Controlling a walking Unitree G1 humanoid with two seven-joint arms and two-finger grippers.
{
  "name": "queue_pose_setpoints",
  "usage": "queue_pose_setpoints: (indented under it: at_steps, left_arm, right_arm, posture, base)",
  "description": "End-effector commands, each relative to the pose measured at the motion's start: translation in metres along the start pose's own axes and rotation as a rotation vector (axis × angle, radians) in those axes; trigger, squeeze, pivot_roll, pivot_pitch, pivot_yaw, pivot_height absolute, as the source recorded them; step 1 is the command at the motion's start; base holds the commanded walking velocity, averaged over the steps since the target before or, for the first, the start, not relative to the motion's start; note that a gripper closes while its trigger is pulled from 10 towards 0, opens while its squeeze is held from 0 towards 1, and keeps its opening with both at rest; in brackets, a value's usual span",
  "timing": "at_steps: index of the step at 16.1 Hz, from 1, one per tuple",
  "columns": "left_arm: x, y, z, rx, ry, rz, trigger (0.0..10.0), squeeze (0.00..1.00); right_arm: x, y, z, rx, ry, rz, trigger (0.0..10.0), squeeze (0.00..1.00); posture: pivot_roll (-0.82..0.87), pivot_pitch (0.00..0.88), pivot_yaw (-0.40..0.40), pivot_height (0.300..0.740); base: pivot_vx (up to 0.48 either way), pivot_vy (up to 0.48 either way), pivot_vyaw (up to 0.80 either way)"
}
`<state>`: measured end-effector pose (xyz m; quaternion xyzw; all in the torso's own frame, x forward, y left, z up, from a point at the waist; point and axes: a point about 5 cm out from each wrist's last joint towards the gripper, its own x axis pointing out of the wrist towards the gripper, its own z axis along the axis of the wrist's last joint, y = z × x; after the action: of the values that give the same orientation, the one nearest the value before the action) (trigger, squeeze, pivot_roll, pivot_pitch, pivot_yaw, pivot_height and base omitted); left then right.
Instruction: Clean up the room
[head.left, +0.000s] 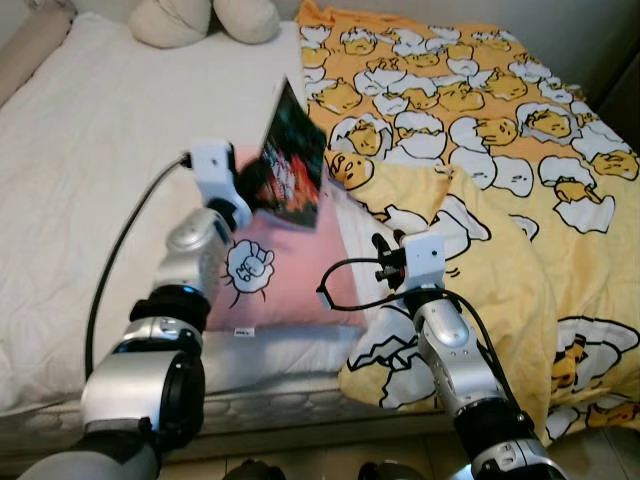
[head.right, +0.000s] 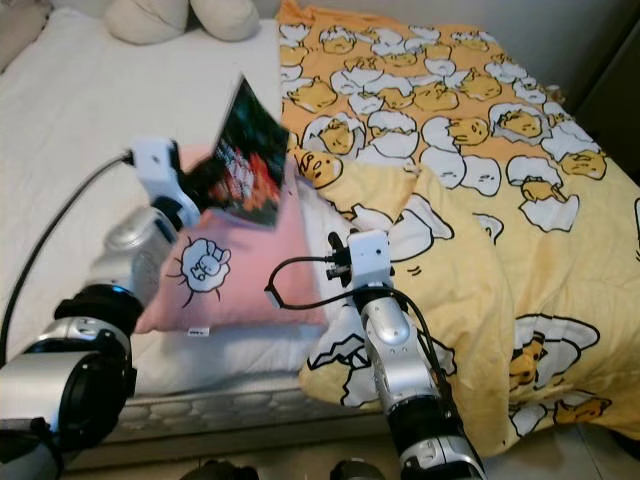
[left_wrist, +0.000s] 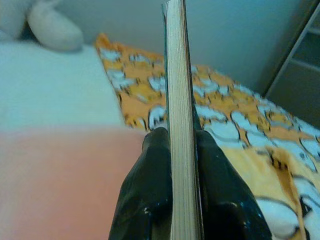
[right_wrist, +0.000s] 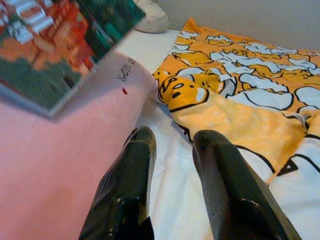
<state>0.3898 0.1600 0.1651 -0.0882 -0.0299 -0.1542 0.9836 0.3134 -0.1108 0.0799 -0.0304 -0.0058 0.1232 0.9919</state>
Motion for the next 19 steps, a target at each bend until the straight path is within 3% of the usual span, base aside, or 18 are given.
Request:
queue_pose_setpoints:
  at_steps: [1, 4, 5, 8, 11, 15, 19]
  left_arm:
    - [0.004, 0.002, 0.027, 0.024, -0.104, -0.012, 0.0, 0.00]
    - [-0.010, 0.036, 0.047, 0.140, -0.156, 0.115, 0.0, 0.00]
    - [-0.016, 0.045, 0.045, 0.218, -0.136, 0.143, 10.0, 0.00]
    - [-0.022, 0.049, 0.030, 0.268, -0.072, 0.206, 10.0, 0.00]
    - [-0.021, 0.036, 0.007, 0.338, 0.003, 0.201, 10.0, 0.00]
    - [-0.016, 0.028, 0.005, 0.397, 0.020, 0.188, 10.0, 0.00]
    - [-0.010, 0.024, 0.011, 0.418, 0.009, 0.184, 10.0, 0.00]
  right_arm:
    - [0.002, -0.002, 0.006, 0.004, -0.017, -0.003, 10.0, 0.00]
    - [0.004, -0.004, 0.007, 0.037, -0.012, 0.002, 10.0, 0.00]
    - [0.005, -0.005, 0.010, 0.037, -0.029, 0.004, 10.0, 0.00]
    - [0.007, -0.006, 0.012, 0.034, -0.038, 0.000, 10.0, 0.00]
    - [0.010, -0.001, 0.014, 0.097, -0.040, 0.026, 10.0, 0.00]
    - [0.012, 0.003, 0.015, 0.091, -0.038, 0.039, 10.0, 0.00]
    - [0.014, 0.003, 0.015, 0.091, -0.039, 0.018, 10.0, 0.00]
  posture:
    - [-0.11, 0.016, 0.005, 0.740]
    - [-0.11, 0.000, 0.012, 0.740]
    - [-0.11, 0.000, 0.013, 0.740]
    - [-0.10, 0.000, 0.009, 0.740]
    - [-0.09, 0.000, -0.001, 0.740]
    - [-0.09, 0.000, 0.003, 0.740]
    - [-0.09, 0.000, 0.009, 0.740]
  base:
    - [0.000, 0.000, 0.00]
    - [0.000, 0.000, 0.00]
    - [-0.289, 0.319, 0.00]
    - [-0.266, 0.400, 0.00]
    - [-0.338, 0.345, 0.21]
    - [-0.301, 0.375, 0.60]
    - [0.000, 0.451, 0.30]
